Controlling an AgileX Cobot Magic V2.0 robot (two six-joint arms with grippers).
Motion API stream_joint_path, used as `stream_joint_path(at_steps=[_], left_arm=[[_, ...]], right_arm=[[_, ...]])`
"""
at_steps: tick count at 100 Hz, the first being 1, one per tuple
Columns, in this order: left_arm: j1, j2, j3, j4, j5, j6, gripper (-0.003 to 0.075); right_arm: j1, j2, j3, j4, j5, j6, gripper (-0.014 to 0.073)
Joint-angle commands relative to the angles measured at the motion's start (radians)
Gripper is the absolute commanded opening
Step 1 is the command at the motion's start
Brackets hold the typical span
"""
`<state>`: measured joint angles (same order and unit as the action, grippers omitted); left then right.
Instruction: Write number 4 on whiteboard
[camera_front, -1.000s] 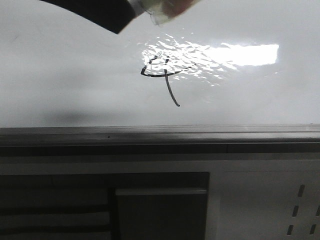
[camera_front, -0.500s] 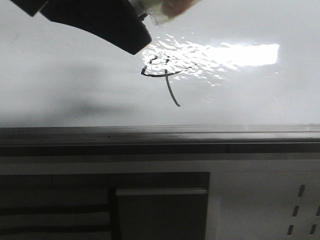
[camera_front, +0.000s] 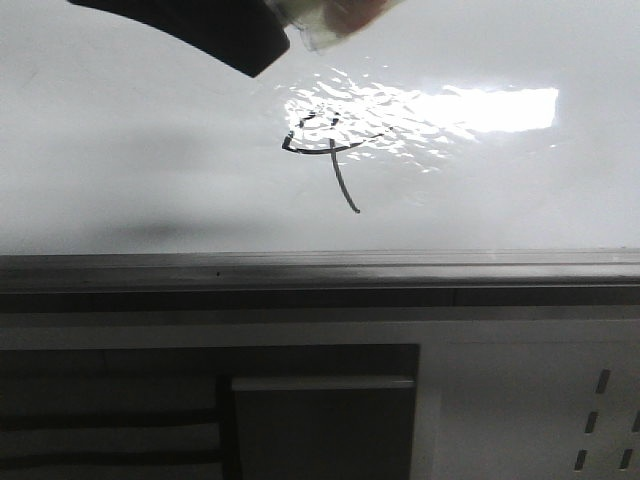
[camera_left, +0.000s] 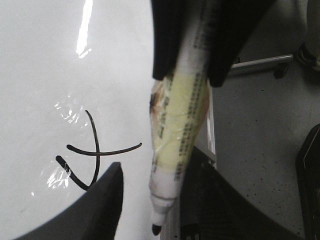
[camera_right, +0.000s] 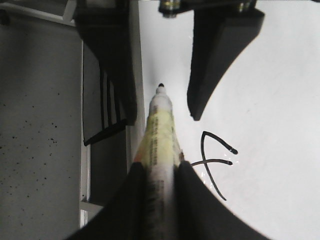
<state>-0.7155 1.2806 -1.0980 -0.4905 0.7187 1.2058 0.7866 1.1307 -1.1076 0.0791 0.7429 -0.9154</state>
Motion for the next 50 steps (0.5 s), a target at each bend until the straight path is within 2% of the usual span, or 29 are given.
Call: stream_joint_path(at_steps=[1,27,50], left_arm=[[-0.008,-0.013,-0.037,-0.028,-0.049,0.012,0.0237],[-0.008,-0.013,-0.037,-0.030,-0.058,0.012,0.0099],[-0.008,-0.013,-0.037,-0.030,-0.067,0.012,0.0027]], right_arm=[[0.000,-0.016,-0.026,0.001,-0.067,-0.009,-0.0064],[0.000,-0.014,-0.026,0.006,-0.072,-0.006,-0.0064],[0.000,-0.014,-0.026,0.006,-0.056,-0.006,-0.0064]])
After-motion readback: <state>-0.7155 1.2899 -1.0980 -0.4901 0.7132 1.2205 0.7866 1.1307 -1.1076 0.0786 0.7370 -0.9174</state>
